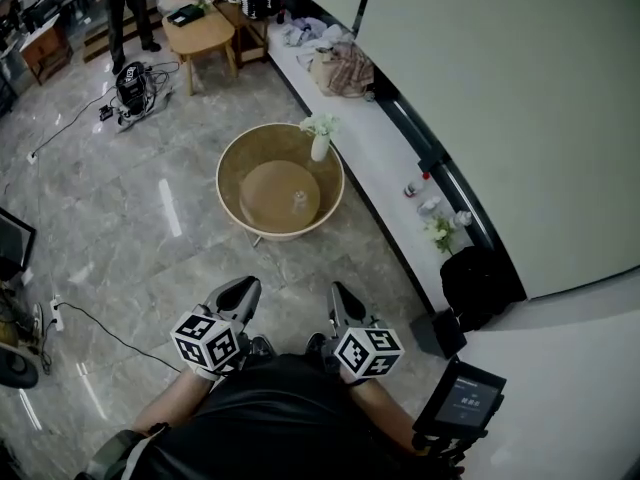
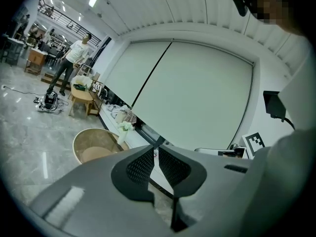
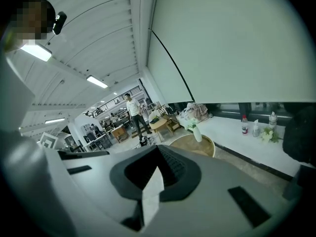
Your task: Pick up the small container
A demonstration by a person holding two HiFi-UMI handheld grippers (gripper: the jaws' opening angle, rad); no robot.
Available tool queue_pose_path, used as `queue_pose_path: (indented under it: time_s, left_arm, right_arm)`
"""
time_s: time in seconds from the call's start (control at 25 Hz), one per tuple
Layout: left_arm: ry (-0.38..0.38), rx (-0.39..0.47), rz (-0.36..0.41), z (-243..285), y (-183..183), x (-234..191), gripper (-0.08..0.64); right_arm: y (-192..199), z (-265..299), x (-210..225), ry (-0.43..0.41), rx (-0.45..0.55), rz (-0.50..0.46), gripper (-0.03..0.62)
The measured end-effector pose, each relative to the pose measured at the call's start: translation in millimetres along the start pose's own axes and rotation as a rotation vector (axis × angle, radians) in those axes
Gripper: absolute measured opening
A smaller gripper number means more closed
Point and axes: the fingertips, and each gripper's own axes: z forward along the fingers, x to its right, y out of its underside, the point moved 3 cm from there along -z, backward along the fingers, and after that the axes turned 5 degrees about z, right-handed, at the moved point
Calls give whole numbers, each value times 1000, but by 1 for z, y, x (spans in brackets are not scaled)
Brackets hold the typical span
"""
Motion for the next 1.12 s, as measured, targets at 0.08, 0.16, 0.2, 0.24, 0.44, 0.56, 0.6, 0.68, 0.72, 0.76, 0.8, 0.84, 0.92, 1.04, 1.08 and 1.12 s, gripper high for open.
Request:
queue_pose_path:
  time_s: [0.08, 0.16, 0.2, 0.24, 0.44, 0.56, 0.6, 0.68, 0.72, 0.76, 0.8, 0.84, 0.92, 1.04, 1.08, 1.12]
  left_arm:
    - [13, 2, 0, -6, -2, -8, 29]
    - [26, -1, -2, -11, -1, -14, 29]
    - [31, -5, -4, -12, 0, -16, 29]
    - [35, -10, -7, -12, 1, -18, 29]
    - [53, -37, -26, 3, 1, -20, 29]
    - [47, -45, -34, 7, -3, -26, 29]
    - [41, -46, -36, 7, -4, -29, 29]
    - [25, -45, -38, 5, -5, -36, 29]
    - [17, -44, -37, 7, -7, -38, 29]
    - [8, -43, -35, 11, -9, -40, 29]
    - [-2, -43, -33, 18, -11, -42, 29]
    - [-14, -44, -33, 28, -12, -45, 29]
    - [-36, -48, -38, 51, -15, -51, 29]
    - [-57, -59, -40, 82, -22, -58, 29]
    - [-61, -62, -42, 88, -24, -58, 29]
    - [-64, -64, -44, 91, -25, -59, 29]
  right_arm:
    - [7, 1, -11, 5, 0, -1, 6]
    - [15, 2, -19, 10, -5, -2, 6]
    - [18, 2, -22, 14, -7, -3, 7]
    - [19, 2, -23, 18, -9, -3, 6]
    - [12, 8, -14, 51, -21, 6, 6]
    - [14, 18, -13, 48, -45, 20, 7]
    - [15, 21, -15, 44, -51, 24, 6]
    - [16, 28, -16, 35, -57, 30, 6]
    - [15, 32, -14, 28, -59, 32, 7]
    - [12, 37, -11, 19, -62, 35, 6]
    - [9, 45, -5, 9, -66, 39, 6]
    - [5, 54, 3, 0, -72, 44, 6]
    - [-5, 74, 21, -13, -84, 52, 6]
    - [-25, 101, 41, -29, -97, 55, 6]
    - [-28, 106, 44, -33, -100, 56, 6]
    - [-30, 110, 45, -36, -104, 58, 6]
